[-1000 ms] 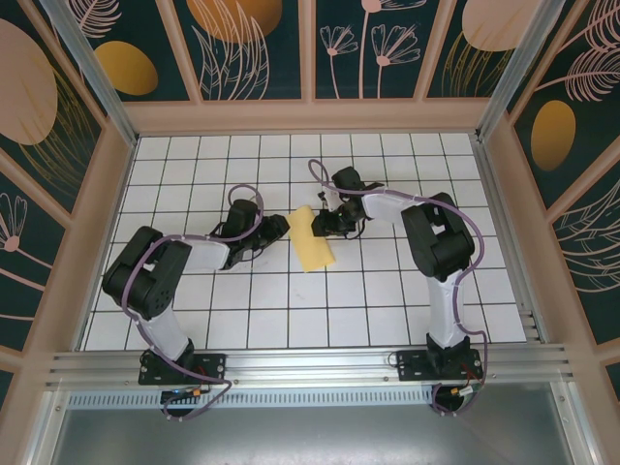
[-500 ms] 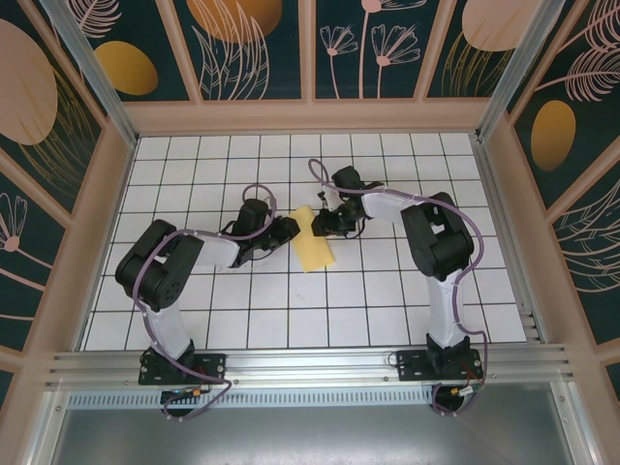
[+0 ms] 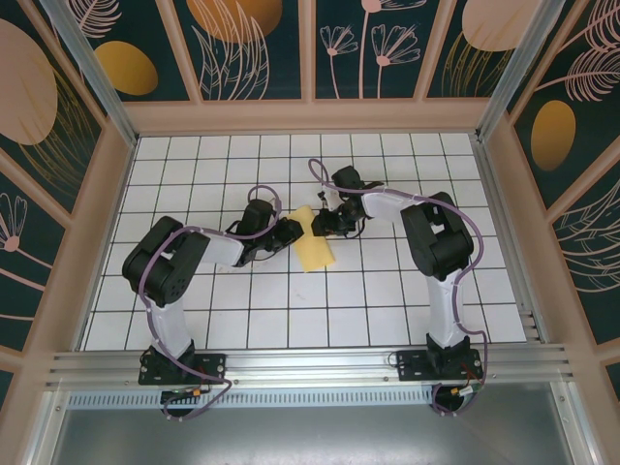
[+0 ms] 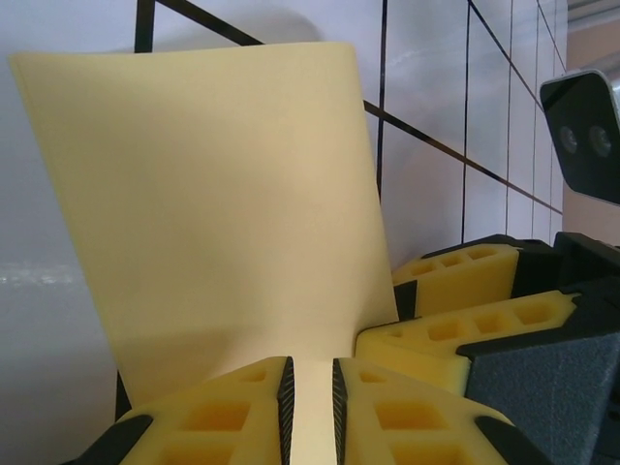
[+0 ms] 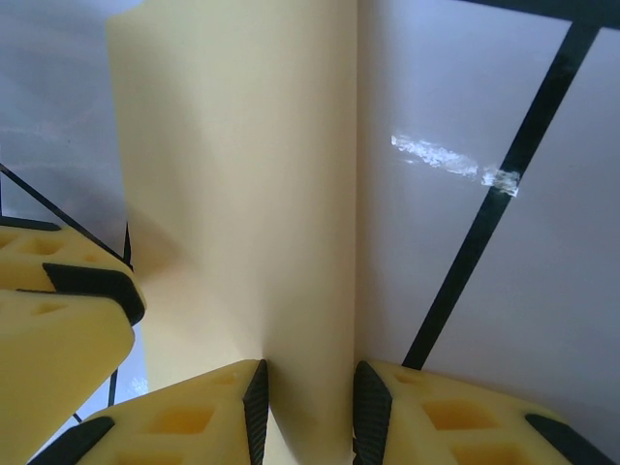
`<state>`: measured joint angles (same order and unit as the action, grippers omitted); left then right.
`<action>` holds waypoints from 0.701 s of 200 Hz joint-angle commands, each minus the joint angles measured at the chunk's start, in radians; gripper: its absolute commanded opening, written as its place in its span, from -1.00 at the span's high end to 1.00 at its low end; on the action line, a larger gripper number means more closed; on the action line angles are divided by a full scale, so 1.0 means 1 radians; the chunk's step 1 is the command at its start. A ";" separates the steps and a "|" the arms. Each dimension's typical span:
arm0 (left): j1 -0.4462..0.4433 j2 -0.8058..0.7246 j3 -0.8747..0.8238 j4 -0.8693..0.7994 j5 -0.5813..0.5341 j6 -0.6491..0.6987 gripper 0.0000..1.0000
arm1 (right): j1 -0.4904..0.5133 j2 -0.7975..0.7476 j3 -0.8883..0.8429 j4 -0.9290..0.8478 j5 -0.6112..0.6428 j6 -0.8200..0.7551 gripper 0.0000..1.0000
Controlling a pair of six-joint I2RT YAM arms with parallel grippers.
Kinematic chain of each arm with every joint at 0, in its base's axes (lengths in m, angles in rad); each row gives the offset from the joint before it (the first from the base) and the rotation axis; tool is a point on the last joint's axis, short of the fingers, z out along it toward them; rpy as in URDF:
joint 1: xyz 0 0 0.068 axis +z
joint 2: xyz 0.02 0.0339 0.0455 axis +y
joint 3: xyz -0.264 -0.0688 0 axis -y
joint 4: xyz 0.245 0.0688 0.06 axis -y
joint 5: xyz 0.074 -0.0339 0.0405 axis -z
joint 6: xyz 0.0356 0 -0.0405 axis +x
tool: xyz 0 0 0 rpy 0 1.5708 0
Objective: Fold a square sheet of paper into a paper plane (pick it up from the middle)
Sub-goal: Hold the square sheet of paper at the center of the table.
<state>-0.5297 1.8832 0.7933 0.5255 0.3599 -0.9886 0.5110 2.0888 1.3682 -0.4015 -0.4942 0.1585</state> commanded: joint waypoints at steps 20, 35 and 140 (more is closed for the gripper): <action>-0.007 0.034 0.026 -0.036 0.010 -0.003 0.56 | -0.004 0.134 -0.047 -0.030 0.146 -0.019 0.29; -0.006 0.040 0.027 -0.050 0.006 -0.002 0.57 | -0.004 0.135 -0.047 -0.029 0.146 -0.021 0.29; -0.007 0.083 0.014 -0.212 -0.062 0.017 0.68 | -0.006 -0.075 -0.072 0.046 0.130 0.105 0.24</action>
<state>-0.5297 1.9095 0.8318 0.4377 0.3473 -0.9878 0.5110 2.0659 1.3506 -0.3840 -0.4927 0.1921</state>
